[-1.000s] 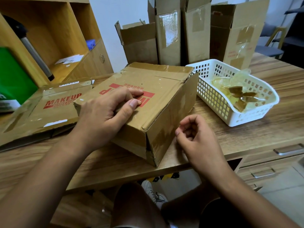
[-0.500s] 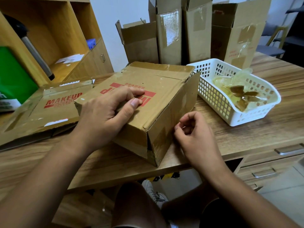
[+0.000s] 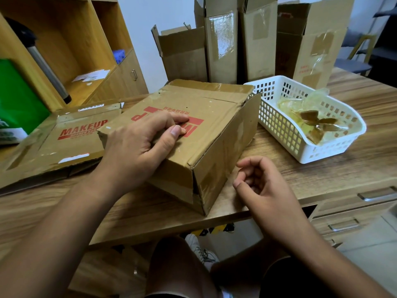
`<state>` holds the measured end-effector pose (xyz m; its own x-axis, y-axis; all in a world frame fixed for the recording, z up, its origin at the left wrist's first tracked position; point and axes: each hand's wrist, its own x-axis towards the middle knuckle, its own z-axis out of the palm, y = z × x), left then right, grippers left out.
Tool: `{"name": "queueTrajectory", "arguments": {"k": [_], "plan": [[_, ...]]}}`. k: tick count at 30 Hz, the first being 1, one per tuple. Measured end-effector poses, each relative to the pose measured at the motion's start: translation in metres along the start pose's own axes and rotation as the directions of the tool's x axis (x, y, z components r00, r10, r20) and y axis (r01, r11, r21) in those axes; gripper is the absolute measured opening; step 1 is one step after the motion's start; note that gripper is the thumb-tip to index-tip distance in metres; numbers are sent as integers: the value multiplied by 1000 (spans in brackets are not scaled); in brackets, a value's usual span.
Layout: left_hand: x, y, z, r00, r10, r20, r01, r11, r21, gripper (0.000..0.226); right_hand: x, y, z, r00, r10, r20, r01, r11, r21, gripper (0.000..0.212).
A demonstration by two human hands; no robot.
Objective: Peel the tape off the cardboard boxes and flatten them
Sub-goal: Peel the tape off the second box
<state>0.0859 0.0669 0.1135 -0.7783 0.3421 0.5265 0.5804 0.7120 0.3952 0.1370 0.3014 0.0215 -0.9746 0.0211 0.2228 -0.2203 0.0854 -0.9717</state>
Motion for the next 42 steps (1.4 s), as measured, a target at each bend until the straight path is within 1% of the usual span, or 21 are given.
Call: {"name": "queueTrajectory", "arguments": {"k": [2, 4, 7, 9, 13, 17, 20, 24, 26, 29, 31, 32, 35, 38, 42], "plan": [[0, 0, 0, 1000, 5, -1, -5, 1000, 1, 34, 3, -3, 2, 1000, 11, 13, -11, 1000, -14, 33], [-1, 1, 0, 1000, 2, 0, -2, 1000, -1, 34, 4, -4, 5, 1000, 2, 19, 0, 995, -95, 31], [0, 2, 0, 1000, -4, 1, 4, 1000, -9, 32, 6, -4, 6, 999, -47, -10, 43, 971, -237, 18], [0, 1, -1, 1000, -4, -1, 4, 1000, -8, 31, 5, -5, 4, 994, -104, -32, 88, 943, -322, 14], [1, 1, -1, 1000, -4, -4, 4, 1000, 1, 29, -11, -10, 2, 985, -170, -4, 156, 910, -384, 16], [1, 2, 0, 1000, -16, -5, 16, 1000, 6, 36, -35, -12, 1, 964, -259, 58, 259, 876, -408, 16], [2, 2, 1, 1000, -19, -15, 19, 1000, 10, 38, -44, -14, -3, 950, -307, 55, 304, 874, -380, 13], [2, 4, 1, 999, -11, -33, 12, 999, 34, 34, -40, -11, -3, 962, -272, 18, 263, 912, -316, 10], [3, 6, 2, 999, -13, -40, 15, 998, 61, 30, -36, -9, -2, 968, -250, -12, 241, 943, -232, 9], [4, 8, 3, 999, -13, -45, 18, 994, 110, 26, -30, -6, 2, 980, -197, 7, 197, 980, -37, 18], [4, 9, 5, 998, -12, -53, 19, 992, 124, 29, -28, -6, 3, 989, -144, 9, 143, 987, 75, 14], [4, 9, 5, 998, -13, -56, 20, 991, 130, 30, -28, -6, 4, 992, -122, 10, 120, 987, 104, 11], [5, 8, 6, 998, -20, -59, 28, 988, 150, 30, -29, -7, 3, 995, -99, 18, 96, 987, 131, 8], [6, 8, 7, 998, -38, -54, 46, 987, 154, 32, -34, -10, 5, 988, -154, -13, 155, 981, 119, 8], [6, 11, 7, 996, -63, -66, 74, 982, 174, 47, -47, -12, 10, 978, -210, -4, 209, 974, 85, 19]]}}
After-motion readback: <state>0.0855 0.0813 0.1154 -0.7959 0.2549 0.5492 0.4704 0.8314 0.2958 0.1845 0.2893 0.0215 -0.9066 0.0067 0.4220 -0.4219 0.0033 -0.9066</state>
